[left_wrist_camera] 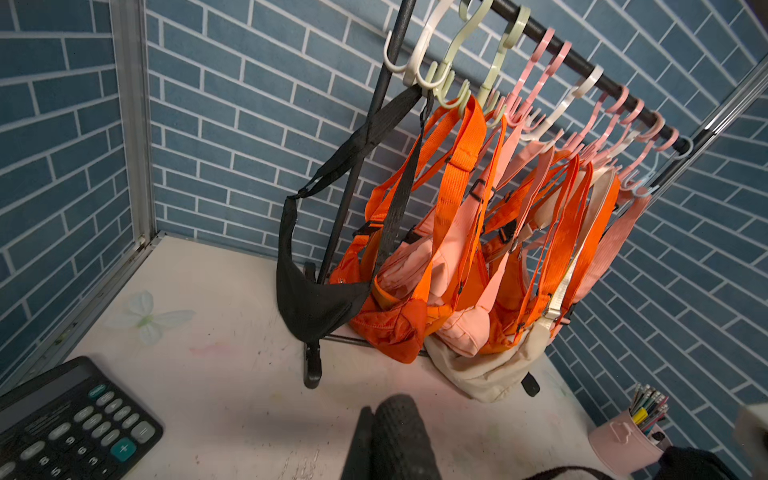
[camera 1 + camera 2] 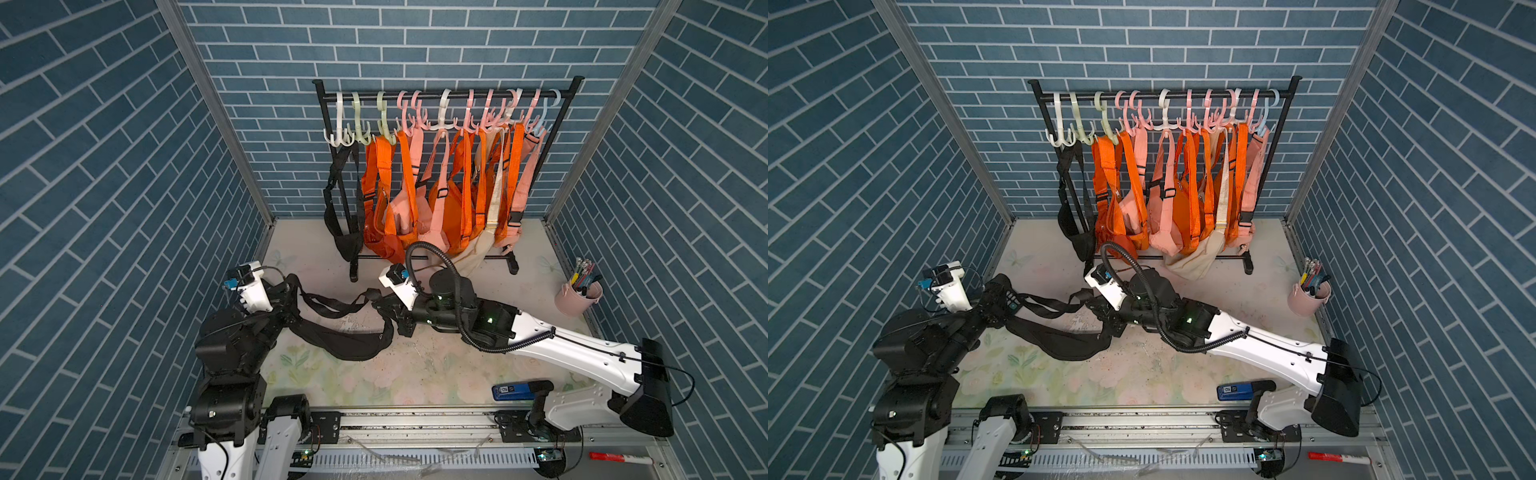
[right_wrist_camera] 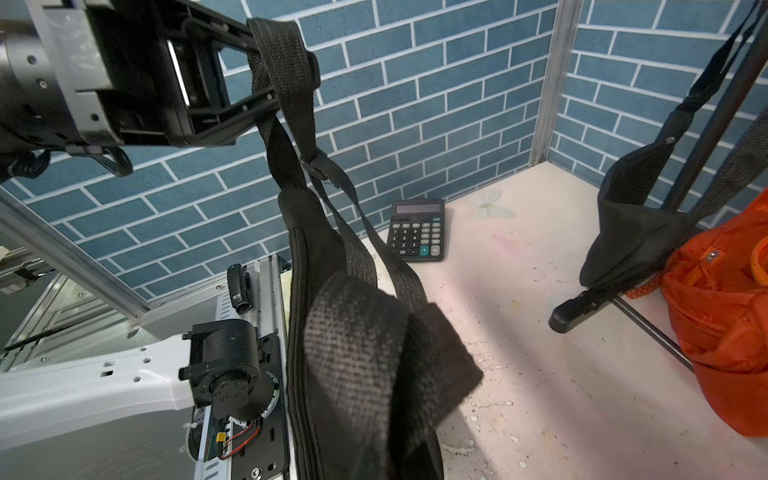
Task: Take the bag off the hook
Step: Place the bag at the center of the board.
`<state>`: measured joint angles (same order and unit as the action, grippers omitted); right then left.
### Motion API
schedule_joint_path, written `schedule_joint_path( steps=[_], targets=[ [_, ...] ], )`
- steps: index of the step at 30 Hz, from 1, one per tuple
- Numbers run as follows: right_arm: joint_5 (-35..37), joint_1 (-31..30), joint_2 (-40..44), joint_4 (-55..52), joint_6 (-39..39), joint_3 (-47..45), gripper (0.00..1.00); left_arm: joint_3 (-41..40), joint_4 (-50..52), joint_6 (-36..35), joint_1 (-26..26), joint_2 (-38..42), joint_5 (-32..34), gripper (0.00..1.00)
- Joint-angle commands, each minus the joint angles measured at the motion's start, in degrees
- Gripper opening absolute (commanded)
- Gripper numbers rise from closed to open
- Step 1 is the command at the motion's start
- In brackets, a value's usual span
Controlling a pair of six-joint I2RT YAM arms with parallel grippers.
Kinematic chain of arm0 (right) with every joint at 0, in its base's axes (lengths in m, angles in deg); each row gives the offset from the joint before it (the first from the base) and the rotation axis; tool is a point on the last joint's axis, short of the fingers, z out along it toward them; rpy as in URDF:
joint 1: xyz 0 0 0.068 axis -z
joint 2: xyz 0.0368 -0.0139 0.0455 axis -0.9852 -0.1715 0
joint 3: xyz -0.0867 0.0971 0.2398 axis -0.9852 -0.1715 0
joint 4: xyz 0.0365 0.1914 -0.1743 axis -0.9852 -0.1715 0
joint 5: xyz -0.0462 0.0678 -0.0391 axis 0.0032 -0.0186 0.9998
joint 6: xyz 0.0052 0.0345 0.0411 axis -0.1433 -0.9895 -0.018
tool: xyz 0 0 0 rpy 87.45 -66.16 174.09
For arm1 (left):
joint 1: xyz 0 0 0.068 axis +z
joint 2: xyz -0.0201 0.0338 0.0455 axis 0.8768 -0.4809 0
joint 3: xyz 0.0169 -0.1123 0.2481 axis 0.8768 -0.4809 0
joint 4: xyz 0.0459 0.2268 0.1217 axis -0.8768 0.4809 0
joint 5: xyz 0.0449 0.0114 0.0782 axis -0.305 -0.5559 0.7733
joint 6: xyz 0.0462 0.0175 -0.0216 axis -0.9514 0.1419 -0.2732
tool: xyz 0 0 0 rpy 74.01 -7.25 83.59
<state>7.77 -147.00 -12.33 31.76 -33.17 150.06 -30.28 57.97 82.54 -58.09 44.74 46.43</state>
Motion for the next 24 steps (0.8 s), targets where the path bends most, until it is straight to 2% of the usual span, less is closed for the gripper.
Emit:
schedule_joint_path(
  steps=[1, 6, 12, 19, 24],
  targets=[
    [2.1, -0.9, 1.0, 3.9, -2.3, -3.8, 0.00, -1.7, 8.2, -1.7, -0.9, 2.3, 6.7, 0.00],
    [4.2, -0.9, 0.5, 7.8, -4.6, -8.9, 0.00, -8.4, 6.6, 1.4, -1.2, 3.2, 8.2, 0.00],
    [6.7, 0.4, -5.6, 8.8, -4.9, -9.3, 0.00, -19.2, -5.4, 8.4, -1.2, 1.7, 7.8, 0.00],
    [0.9, 8.0, -10.6, 14.8, -9.1, -10.8, 0.00, -21.2, -16.1, 10.5, -1.3, -8.8, 10.3, 0.00],
    [-0.9, 10.7, -14.4, 15.7, -9.1, -9.6, 0.00, -23.0, -24.0, 12.3, -2.6, -17.5, 12.4, 0.00]
  ],
)
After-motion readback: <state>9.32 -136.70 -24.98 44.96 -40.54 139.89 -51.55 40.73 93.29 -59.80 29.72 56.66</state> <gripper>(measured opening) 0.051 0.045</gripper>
